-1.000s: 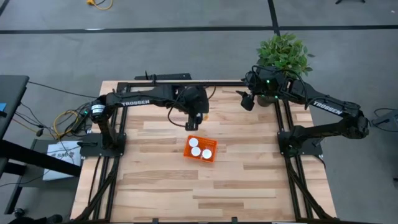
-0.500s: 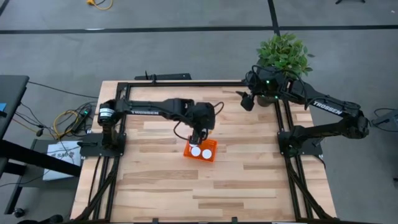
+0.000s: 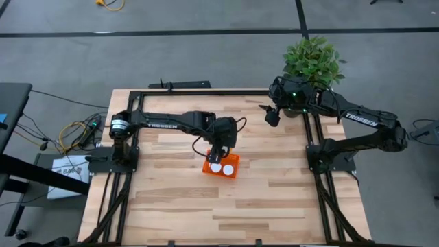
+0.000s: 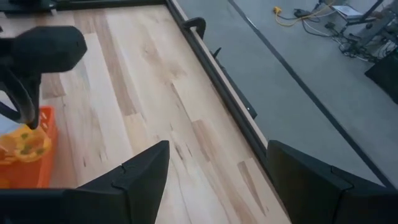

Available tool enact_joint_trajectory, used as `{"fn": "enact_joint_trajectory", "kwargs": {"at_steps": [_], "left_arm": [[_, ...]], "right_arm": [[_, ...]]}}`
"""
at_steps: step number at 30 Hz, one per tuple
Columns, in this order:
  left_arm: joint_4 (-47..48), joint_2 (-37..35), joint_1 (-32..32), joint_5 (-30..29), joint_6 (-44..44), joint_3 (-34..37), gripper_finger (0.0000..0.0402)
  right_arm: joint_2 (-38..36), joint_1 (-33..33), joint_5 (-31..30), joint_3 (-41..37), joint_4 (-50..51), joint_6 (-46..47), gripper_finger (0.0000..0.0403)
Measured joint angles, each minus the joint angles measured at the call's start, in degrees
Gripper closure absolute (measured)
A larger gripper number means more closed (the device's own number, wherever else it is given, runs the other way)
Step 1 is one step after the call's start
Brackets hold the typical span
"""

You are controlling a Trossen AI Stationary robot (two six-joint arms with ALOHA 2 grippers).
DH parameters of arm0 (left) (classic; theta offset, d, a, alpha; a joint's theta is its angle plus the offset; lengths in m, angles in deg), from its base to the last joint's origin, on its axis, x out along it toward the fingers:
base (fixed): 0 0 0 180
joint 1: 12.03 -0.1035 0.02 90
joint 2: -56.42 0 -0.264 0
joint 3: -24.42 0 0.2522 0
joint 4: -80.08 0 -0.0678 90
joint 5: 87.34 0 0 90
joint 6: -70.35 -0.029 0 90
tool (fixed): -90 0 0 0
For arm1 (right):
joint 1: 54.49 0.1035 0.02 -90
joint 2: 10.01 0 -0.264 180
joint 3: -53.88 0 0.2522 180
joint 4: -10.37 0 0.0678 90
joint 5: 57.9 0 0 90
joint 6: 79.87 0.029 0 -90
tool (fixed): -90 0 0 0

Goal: Pick and place pill bottles into a basket
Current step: Put the orange pill bottle into the orange bin

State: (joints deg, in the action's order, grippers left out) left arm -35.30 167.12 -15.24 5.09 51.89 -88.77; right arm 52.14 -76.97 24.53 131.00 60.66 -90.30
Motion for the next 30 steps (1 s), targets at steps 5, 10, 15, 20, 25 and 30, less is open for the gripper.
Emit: {"fn": "enact_joint_trajectory", "kwargs": {"at_steps": [5,10,15,20,25,30], "left_arm": [[-1.36,0.15,1.1,0.48,0.26,3.05,0.0199],[-4.01,0.11,1.84,2.24,1.06,4.62,0.0199],[-4.75,0.09,2.2,2.26,2.12,5.93,0.0199],[-5.39,1.24,2.48,2.84,2.3,5.9,0.0199],[-5.09,2.73,2.46,5.06,3.6,5.91,0.0199],[-5.35,2.82,2.48,5.42,3.69,5.87,0.0199]], "right_arm": [[0.0,0.0,0.02,0.0,0.51,0.57,0.0137],[0.0,0.0,0.02,0.0,0.6,0.52,0.0137],[0.0,0.0,0.02,0.0,0.8,0.49,0.0137],[0.0,0.0,0.04,0.0,0.81,0.37,0.0137],[0.02,0.0,0.11,0.0,1.17,-0.07,0.0137],[0.02,0.0,0.15,0.0,1.15,-0.44,0.0137]]}}
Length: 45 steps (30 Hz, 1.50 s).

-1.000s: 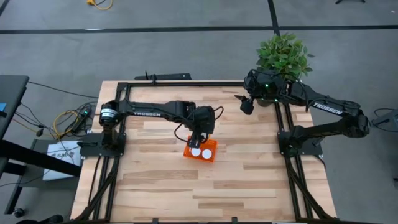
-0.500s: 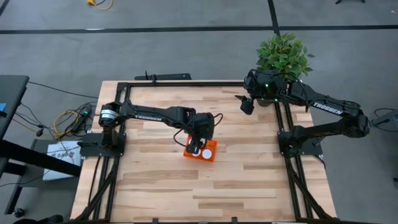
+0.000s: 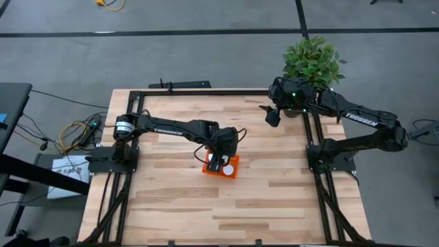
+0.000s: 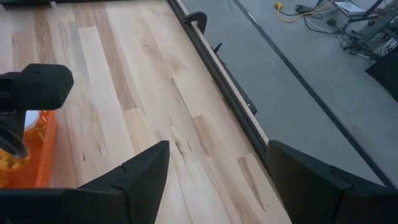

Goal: Pick and place pill bottles into a basket
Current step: Put the orange pill bottle into the orange bin, then return to Home Position

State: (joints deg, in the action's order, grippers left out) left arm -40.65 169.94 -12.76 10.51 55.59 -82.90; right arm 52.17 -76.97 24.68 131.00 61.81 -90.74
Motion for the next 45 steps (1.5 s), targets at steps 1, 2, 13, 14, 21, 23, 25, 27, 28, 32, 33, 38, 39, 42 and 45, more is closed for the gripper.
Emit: {"fn": "enact_joint_trajectory", "kwargs": {"at_steps": [1,2,13,14,21,23,25,27,28,32,33,38,39,42,45], "left_arm": [[0.03,0.0,-0.01,0.33,0.03,0.0,0.0198],[-0.06,0.0,-0.02,0.49,0.17,0.0,0.0196],[0.05,0.02,-0.02,0.43,1.26,0.0,0.0155],[0.05,0.02,-0.02,0.33,1.45,0.0,0.0153],[1.64,-0.09,-0.01,-2.04,2.14,-1.09,0.0146],[4.44,-0.44,0.07,-3.98,2.1,-3.11,0.0146],[7.91,-1.37,0.04,-5.57,1.9,-5.22,0.0146],[9.19,-3.18,0.0,-6.25,2.09,-6.46,0.0146],[9.41,-4.49,-0.09,-6.46,2.52,-6.7,0.0146],[8.42,-12.65,-0.41,-8.84,5.91,-6.67,0.0145],[7.97,-14.99,-0.49,-9.59,7.0,-6.24,0.0145],[-2.17,-27.86,-0.73,-10.31,10.07,-0.16,0.0145],[-4.75,-30.65,-0.7,-10.24,10.48,1.85,0.0145],[-13.42,-39.04,-0.72,-9.78,11.99,10.4,0.0145],[-23.79,-47.77,-0.86,-9.76,14.73,21.48,0.0145]], "right_arm": [[0.01,0.0,0.0,0.0,0.07,-0.04,0.0137],[0.02,0.0,0.0,0.0,0.12,-0.07,0.0137],[0.02,0.0,0.0,0.0,0.12,-0.11,0.0137],[0.02,0.0,0.0,0.0,0.16,-0.11,0.0137],[0.02,0.0,-0.02,0.0,0.95,-0.11,0.0137],[0.02,0.0,-0.02,0.0,1.32,-0.09,0.0137],[0.02,0.0,-0.02,0.0,1.81,0.66,0.0137],[0.02,0.0,-0.02,0.0,2.61,1.9,0.0137],[0.02,0.0,0.0,0.0,2.82,2.37,0.0137],[-0.39,0.0,0.04,0.0,3.0,4.39,0.0137],[-0.49,0.06,0.06,0.0,2.9,4.77,0.0137],[-1.14,1.19,0.72,0.0,1.75,6.08,0.0137],[-1.23,1.5,1.21,0.0,1.25,6.39,0.0137],[-1.43,3.15,4.09,-0.02,-1.45,7.9,0.0137],[-2.05,5.53,6.22,0.0,-5.28,9.22,0.0137]]}}
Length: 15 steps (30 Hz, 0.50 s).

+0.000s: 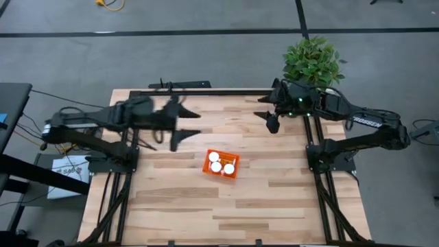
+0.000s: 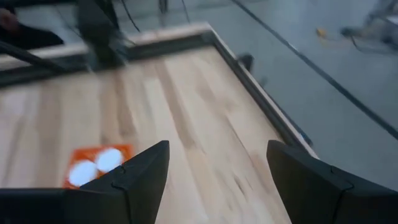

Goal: Pick and place pill bottles into a basket
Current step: Return to Home Position

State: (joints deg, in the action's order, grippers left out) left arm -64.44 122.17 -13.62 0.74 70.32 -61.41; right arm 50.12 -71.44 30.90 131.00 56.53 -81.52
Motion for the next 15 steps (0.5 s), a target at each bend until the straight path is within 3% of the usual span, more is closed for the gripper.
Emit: {"fn": "enact_joint_trajectory", "kwargs": {"at_steps": [8,15], "left_arm": [[-26.28,-19.9,-1.7,1.91,10.93,30.66,0.0145],[-43.35,-31.01,-1.67,0.63,16.59,49.47,0.0145]], "right_arm": [[-1.41,7.04,-0.15,-0.02,-9.53,1.76,0.0137],[-3.29,10.23,-0.54,-0.02,-10.52,3.82,0.0137]]}}
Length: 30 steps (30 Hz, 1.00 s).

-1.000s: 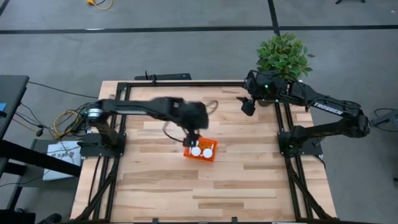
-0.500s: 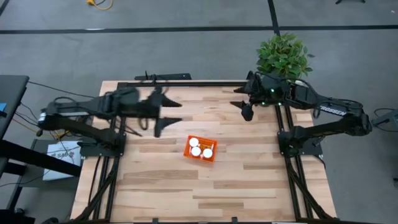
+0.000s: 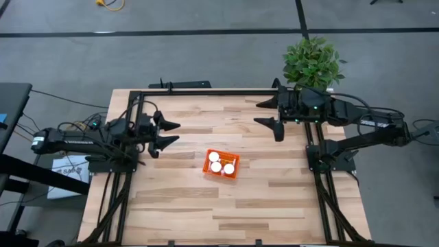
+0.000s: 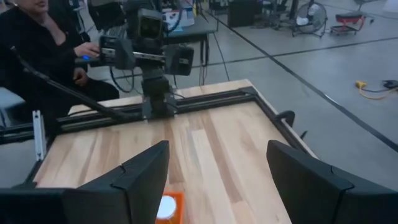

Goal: Pick and place pill bottles into a basket
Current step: Return to Home Position

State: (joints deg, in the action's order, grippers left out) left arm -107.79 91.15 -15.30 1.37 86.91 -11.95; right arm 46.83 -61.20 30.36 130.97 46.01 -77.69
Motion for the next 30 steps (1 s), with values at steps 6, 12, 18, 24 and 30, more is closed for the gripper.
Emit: {"fn": "enact_joint_trajectory", "kwargs": {"at_steps": [6,12,18,24,30], "left_arm": [[-5.88,-5.28,0.0,-1.8,1.9,7.84,0.0145],[-6.04,-9.94,0.0,-4.23,2.47,11.77,0.0145],[-6.2,-15.66,0.0,-6.05,4.12,14.9,0.0145],[-6.26,-20.43,0.0,-6.85,4.21,17.55,0.0145],[-6.25,-24.17,0.0,-7.05,6.73,20.99,0.0145]], "right_arm": [[-2.84,2.1,0.16,0.0,5.12,-0.52,0.0137],[-4.52,2.48,0.15,0.0,11.03,1.35,0.0137],[-5.12,2.59,0.67,0.0,12.77,3.83,0.0137],[-7.02,1.59,8.3,0.01,11.77,1.56,0.0137],[-12.89,-1.63,10.9,-2.59,9.3,-0.55,0.0137]]}}
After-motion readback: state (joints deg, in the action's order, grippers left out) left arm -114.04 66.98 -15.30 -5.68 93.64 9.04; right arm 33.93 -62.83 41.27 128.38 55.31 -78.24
